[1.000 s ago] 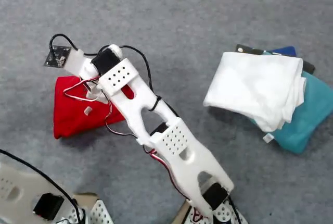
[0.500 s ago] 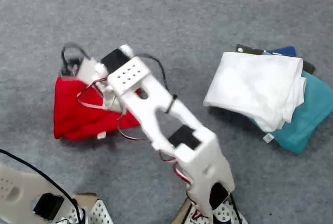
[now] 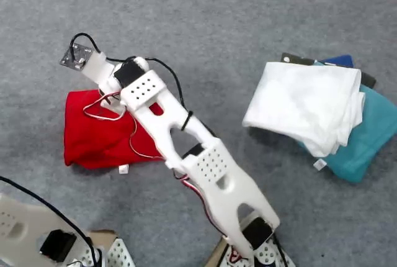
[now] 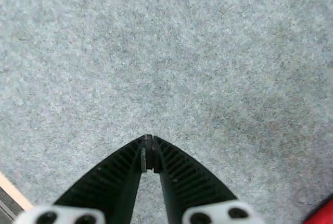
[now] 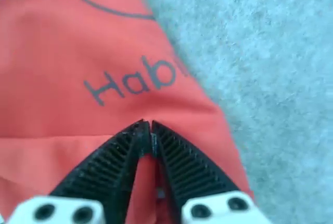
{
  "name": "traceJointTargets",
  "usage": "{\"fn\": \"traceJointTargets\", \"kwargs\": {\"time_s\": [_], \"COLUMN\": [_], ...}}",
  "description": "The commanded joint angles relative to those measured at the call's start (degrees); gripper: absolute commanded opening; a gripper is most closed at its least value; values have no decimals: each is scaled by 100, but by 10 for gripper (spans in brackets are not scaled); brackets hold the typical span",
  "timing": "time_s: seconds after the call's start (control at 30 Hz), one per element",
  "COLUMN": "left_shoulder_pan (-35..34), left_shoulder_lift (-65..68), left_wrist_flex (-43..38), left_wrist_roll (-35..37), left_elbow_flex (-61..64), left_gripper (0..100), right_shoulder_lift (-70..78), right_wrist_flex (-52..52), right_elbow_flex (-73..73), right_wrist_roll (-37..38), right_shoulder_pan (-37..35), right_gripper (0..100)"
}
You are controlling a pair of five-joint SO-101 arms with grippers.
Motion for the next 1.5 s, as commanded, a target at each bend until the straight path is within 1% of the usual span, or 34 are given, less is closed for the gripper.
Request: {"fn": "traceJointTargets", "kwargs": {"time_s": [0.0,0.17,0.27,0.4,0.53,0.7,0.97,1.03,1.1,1.17,1.27,1.37,1.47], "left_shoulder_pan": [-75,-57,-48,-57,-92,-48,-48,-40,22,171,602,1200,1947], "left_shoulder_lift": [-123,-105,-97,-97,-97,-97,-88,-88,-88,-88,-141,-141,-88], "left_wrist_flex": [0,-9,-220,-290,-396,-413,-378,-343,-334,-308,-299,-299,-387], "left_wrist_roll": [-53,-53,-26,-53,-53,-53,-53,-53,-53,-53,-18,-9,-9], "left_elbow_flex": [-84,-84,-48,-110,-154,-171,-110,-110,-110,-57,171,374,391], "left_gripper": [29,29,29,29,29,29,29,29,29,29,29,29,29], "right_shoulder_lift": [268,699,752,400,-180,-1174,-3160,-3477,-3688,-3925,-4092,-3802,-3143], "right_wrist_flex": [668,2101,2119,2119,2119,2119,2110,1934,1477,1204,967,589,413], "right_elbow_flex": [-1174,-2211,-2185,-1604,-435,1411,4558,5543,6264,6062,4857,3732,3248], "right_wrist_roll": [-35,-26,-53,-62,-62,-62,0,290,765,853,703,167,-360], "right_shoulder_pan": [0,0,53,62,88,97,97,105,325,431,413,422,404], "right_gripper": [15,15,15,15,14,14,13,13,14,14,15,15,15]}}
